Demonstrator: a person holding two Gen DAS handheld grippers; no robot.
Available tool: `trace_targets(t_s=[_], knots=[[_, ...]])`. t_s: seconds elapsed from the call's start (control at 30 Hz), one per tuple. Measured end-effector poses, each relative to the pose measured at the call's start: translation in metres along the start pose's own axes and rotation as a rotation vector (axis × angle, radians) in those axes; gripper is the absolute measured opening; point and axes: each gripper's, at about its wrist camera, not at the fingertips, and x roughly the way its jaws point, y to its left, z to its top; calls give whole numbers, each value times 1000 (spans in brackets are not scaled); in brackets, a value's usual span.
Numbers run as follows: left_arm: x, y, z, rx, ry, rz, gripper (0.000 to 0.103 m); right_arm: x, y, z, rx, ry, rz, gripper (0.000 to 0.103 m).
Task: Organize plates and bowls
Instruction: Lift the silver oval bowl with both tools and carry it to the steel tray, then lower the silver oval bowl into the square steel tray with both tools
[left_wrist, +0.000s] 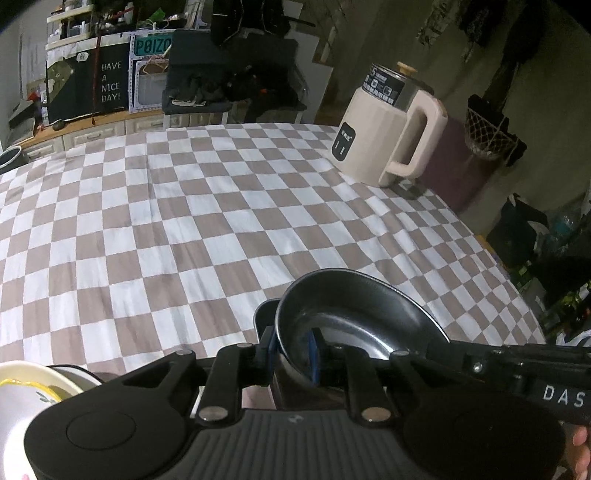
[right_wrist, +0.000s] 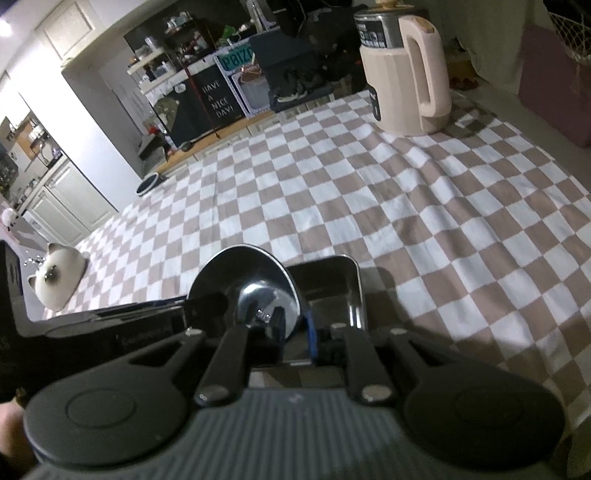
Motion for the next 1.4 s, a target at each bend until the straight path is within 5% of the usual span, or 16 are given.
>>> trace_targets(t_s=[1.4], knots=[[36,-17,2,128,67,-22,32,34,-13,7,3,132,-126,18]])
